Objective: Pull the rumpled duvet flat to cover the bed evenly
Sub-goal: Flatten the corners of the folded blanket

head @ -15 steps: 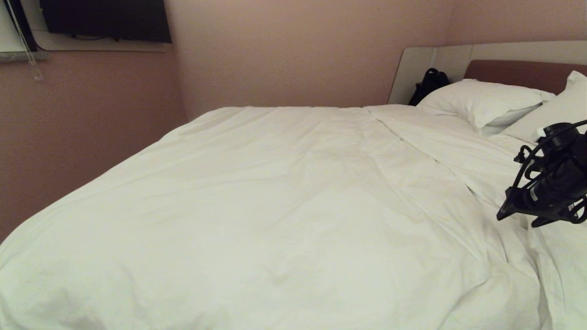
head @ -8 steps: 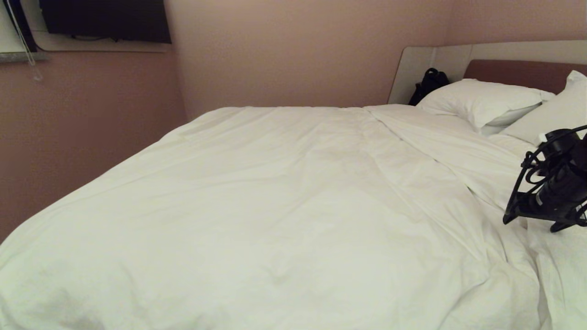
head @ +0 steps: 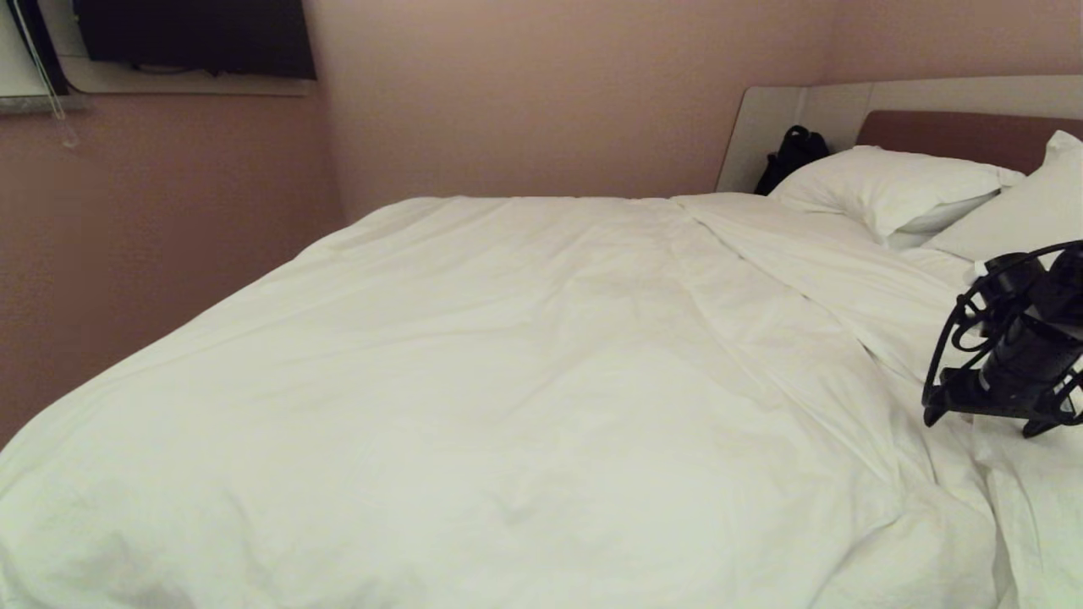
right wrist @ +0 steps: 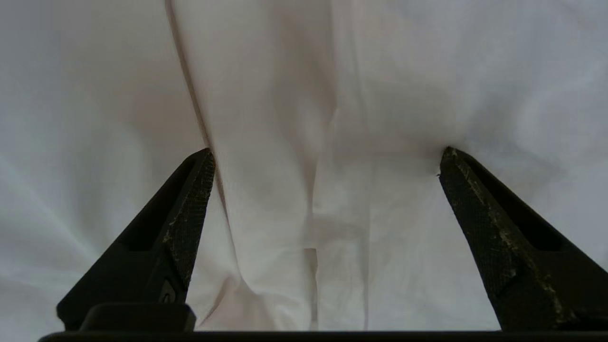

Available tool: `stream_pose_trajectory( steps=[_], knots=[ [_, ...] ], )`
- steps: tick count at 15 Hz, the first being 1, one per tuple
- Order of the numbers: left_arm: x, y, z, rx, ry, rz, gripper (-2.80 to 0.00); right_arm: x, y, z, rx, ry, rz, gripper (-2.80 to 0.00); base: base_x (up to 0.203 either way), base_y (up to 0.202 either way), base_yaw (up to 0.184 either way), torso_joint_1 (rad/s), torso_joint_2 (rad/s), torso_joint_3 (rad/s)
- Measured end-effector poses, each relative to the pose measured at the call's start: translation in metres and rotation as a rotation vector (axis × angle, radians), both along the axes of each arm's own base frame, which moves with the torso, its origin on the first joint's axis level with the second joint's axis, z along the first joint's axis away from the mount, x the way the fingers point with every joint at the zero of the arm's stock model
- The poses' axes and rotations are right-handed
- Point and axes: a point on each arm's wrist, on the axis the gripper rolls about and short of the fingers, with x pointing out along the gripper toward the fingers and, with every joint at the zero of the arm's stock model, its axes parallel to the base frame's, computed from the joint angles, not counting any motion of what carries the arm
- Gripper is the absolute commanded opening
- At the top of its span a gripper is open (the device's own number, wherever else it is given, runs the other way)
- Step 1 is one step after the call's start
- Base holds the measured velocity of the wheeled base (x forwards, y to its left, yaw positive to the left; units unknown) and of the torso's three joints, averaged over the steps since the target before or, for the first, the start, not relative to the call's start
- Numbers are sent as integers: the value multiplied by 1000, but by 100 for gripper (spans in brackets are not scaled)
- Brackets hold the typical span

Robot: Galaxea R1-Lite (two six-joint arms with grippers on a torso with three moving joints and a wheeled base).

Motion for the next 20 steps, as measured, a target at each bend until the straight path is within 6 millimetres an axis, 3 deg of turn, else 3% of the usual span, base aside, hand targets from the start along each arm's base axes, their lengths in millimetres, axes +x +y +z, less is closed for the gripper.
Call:
stream_pose_trajectory(
  steps=[4, 9, 16, 17, 20],
  knots=[
    [0, 0, 0, 0, 0, 0, -280, 9, 9, -19, -12, 53, 14, 0, 0, 0, 0, 0, 0, 0],
    [0, 0, 0, 0, 0, 0, -280, 25, 5, -49, -85, 100, -17, 0, 0, 0, 0, 0, 0, 0],
    [0, 0, 0, 0, 0, 0, -280, 29, 8, -70, -156, 150, -34, 0, 0, 0, 0, 0, 0, 0],
    [0, 0, 0, 0, 0, 0, -280, 29, 8, -71, -157, 152, -33, -280, 0, 0, 0, 0, 0, 0],
    [0, 0, 0, 0, 0, 0, -280, 29, 9, -73, -155, 157, -30, -280, 0, 0, 0, 0, 0, 0]
  ],
)
